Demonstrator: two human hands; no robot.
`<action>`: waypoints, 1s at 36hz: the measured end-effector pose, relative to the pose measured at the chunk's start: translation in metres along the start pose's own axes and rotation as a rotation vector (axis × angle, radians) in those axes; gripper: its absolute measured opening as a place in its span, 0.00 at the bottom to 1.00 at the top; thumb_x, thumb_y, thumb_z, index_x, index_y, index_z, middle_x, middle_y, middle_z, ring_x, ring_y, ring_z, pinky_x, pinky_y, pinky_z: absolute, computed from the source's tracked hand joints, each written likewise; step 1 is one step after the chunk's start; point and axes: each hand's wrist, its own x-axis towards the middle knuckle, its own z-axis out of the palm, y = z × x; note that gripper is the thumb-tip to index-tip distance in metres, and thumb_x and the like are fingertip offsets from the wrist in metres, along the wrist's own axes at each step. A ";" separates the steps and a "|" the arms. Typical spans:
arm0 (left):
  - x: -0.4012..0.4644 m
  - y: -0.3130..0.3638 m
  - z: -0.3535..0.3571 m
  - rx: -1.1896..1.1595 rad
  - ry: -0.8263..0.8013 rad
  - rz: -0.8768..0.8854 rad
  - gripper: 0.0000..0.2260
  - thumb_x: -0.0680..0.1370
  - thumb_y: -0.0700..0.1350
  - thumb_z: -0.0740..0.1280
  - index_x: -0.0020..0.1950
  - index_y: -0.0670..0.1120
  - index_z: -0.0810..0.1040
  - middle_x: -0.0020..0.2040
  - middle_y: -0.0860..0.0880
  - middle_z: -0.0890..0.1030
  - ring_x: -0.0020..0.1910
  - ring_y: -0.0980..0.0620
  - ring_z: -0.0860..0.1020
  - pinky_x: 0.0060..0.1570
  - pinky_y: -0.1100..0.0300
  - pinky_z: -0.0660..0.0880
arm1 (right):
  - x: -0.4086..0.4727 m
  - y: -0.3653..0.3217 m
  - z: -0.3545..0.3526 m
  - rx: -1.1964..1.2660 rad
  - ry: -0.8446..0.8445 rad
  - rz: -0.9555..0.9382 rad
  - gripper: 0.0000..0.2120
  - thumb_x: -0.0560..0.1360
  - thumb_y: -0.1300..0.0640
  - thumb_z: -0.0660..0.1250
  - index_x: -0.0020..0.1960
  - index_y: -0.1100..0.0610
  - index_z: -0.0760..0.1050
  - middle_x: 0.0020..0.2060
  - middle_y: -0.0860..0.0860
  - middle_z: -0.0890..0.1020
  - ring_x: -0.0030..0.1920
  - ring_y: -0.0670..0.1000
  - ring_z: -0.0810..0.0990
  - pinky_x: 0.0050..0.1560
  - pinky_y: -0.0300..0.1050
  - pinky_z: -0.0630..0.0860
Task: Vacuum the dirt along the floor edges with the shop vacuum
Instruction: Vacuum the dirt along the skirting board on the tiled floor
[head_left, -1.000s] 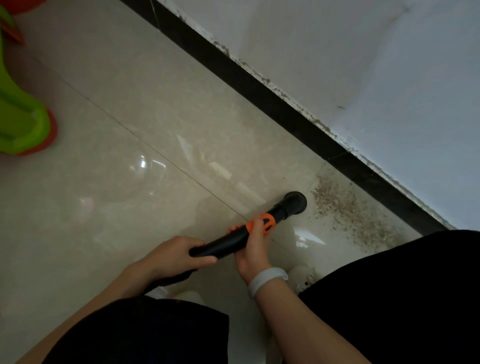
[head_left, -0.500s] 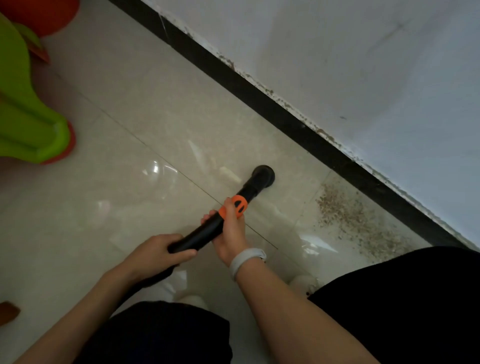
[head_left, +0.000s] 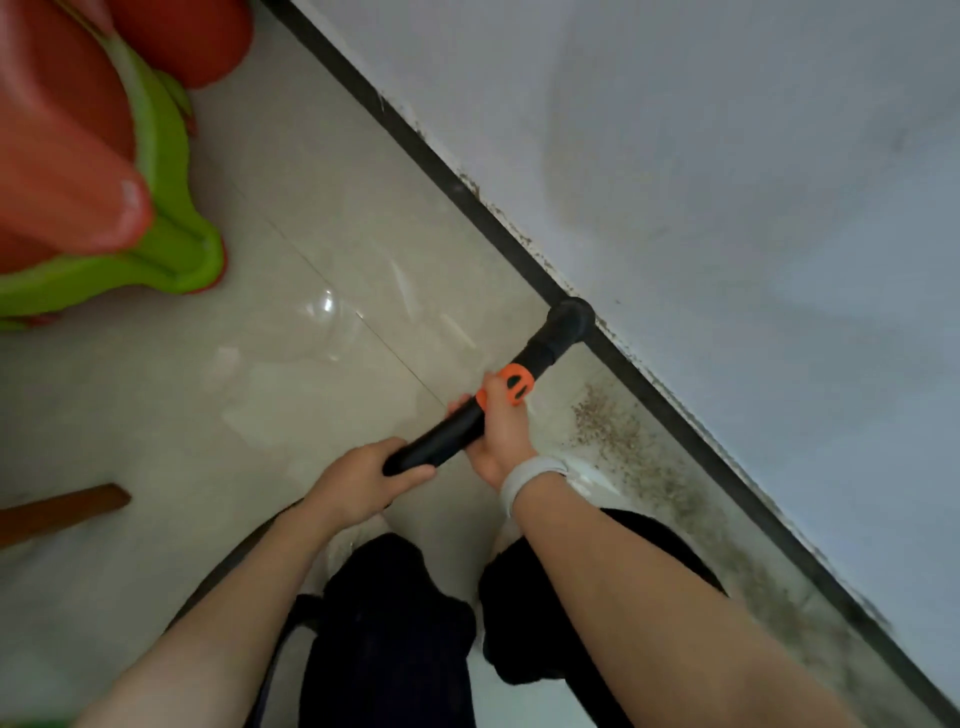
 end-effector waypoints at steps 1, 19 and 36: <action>-0.013 0.011 -0.002 0.003 0.011 0.001 0.12 0.75 0.57 0.69 0.50 0.50 0.77 0.37 0.52 0.79 0.37 0.52 0.77 0.40 0.57 0.72 | -0.014 -0.009 0.002 -0.027 -0.009 0.000 0.07 0.79 0.58 0.63 0.44 0.56 0.67 0.29 0.54 0.72 0.29 0.52 0.74 0.38 0.48 0.76; -0.194 0.128 0.038 0.134 0.128 -0.126 0.27 0.77 0.52 0.66 0.74 0.52 0.61 0.71 0.49 0.67 0.69 0.46 0.67 0.67 0.46 0.66 | -0.210 -0.097 -0.057 -0.117 0.161 -0.081 0.04 0.78 0.60 0.64 0.48 0.57 0.68 0.29 0.54 0.74 0.29 0.52 0.75 0.38 0.47 0.76; -0.232 0.127 0.164 0.177 0.151 0.008 0.32 0.76 0.52 0.69 0.76 0.50 0.59 0.73 0.47 0.63 0.72 0.46 0.61 0.69 0.51 0.62 | -0.255 -0.067 -0.218 0.007 0.300 -0.104 0.06 0.79 0.56 0.62 0.47 0.57 0.67 0.36 0.57 0.78 0.38 0.52 0.78 0.51 0.51 0.76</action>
